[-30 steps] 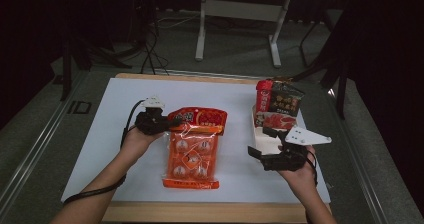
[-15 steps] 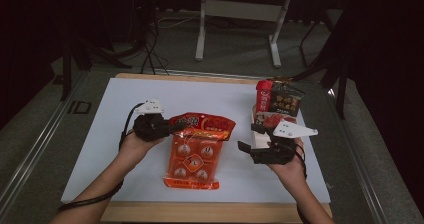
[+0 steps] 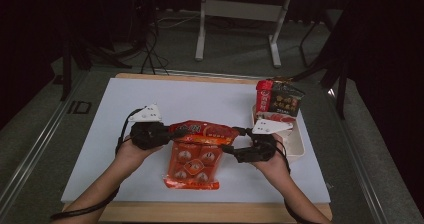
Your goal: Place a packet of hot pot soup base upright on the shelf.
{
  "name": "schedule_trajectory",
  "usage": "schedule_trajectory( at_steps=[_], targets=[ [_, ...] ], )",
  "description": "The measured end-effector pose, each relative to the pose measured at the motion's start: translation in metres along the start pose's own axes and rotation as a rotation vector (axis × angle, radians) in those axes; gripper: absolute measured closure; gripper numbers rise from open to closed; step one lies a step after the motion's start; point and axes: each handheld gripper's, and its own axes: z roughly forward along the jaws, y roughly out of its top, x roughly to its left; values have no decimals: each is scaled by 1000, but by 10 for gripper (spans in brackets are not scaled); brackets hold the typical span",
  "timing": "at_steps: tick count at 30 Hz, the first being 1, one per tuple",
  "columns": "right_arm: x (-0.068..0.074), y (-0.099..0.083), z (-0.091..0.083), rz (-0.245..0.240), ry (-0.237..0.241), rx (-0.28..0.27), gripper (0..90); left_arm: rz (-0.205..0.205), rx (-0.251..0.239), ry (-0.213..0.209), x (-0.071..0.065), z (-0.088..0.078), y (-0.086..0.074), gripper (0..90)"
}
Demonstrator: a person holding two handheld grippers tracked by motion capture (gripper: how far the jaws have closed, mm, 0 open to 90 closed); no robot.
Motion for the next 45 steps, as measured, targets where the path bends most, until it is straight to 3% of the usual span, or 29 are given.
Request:
schedule_trajectory(
  at_steps=[2, 4, 9, 10, 19, 21, 27, 38, 45],
  targets=[
    [-1, -2, 7, 16, 51, 7, 336, 13, 1, 2, -2, -1, 0, 894],
    [0, -2, 9, 15, 65, 14, 355, 16, -2, -4, -4, -1, 1, 894],
    [1, -1, 19, -1, 121, 39, 602, 24, -3, -4, -8, -2, 2, 893],
    [1, -1, 20, -21, 118, 52, 610, 30, -2, 2, -8, -2, 2, 893],
    [-4, -2, 20, 44, 195, 36, 730, 11, -17, -10, -7, -4, -1, 893],
    [-4, -2, 20, 46, 197, 35, 735, 11, -15, -10, -7, -4, -1, 893],
    [-2, 0, 18, 60, 211, 48, 872, 11, -11, -4, -9, -5, 0, 893],
    [16, 17, 0, 34, 184, 35, 899, 48, -38, -42, -15, -16, 15, 890],
    [23, 37, -18, -24, 147, 10, 900, 68, -86, -84, -15, -19, 22, 873]
  ],
)
